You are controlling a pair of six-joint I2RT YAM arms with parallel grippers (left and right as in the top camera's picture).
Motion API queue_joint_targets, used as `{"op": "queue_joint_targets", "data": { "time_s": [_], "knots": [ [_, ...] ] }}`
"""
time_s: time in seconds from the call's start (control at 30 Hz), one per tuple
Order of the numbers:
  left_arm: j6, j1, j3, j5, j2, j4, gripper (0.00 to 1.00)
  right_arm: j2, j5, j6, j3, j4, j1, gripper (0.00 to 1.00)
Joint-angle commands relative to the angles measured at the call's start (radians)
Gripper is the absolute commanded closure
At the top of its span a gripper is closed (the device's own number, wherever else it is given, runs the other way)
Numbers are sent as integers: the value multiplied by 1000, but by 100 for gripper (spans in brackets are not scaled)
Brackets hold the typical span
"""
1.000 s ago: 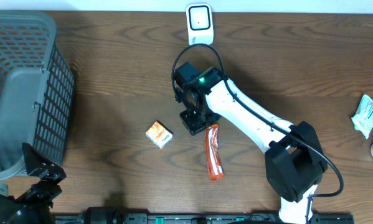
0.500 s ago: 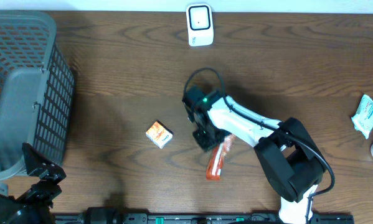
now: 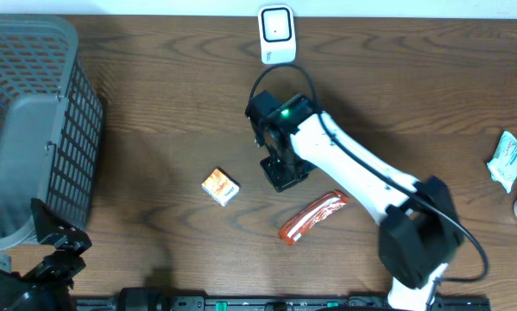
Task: Scan the item barcode
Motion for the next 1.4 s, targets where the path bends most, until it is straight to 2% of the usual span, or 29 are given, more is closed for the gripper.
{"op": "queue_joint_targets", "data": {
  "time_s": [0.0,0.23,0.7,0.83,1.13,1.37],
  "knots": [
    [2,2,-5,-9,-7,0,2,-45,-1,62,10,-40,0,99],
    [2,2,-5,-9,-7,0,2,-46,6,101,-32,-60,1,99],
    [2,2,-5,-9,-7,0,2,-46,7,148,-218,8,-19,99],
    [2,2,-5,-9,-7,0,2,-46,71,263,-236,19,-30,99],
    [2,2,-5,-9,-7,0,2,-45,51,268,-377,154,-39,99],
    [2,2,-5,-9,-7,0,2,-31,-40,269,-560,345,-53,99]
  ]
}}
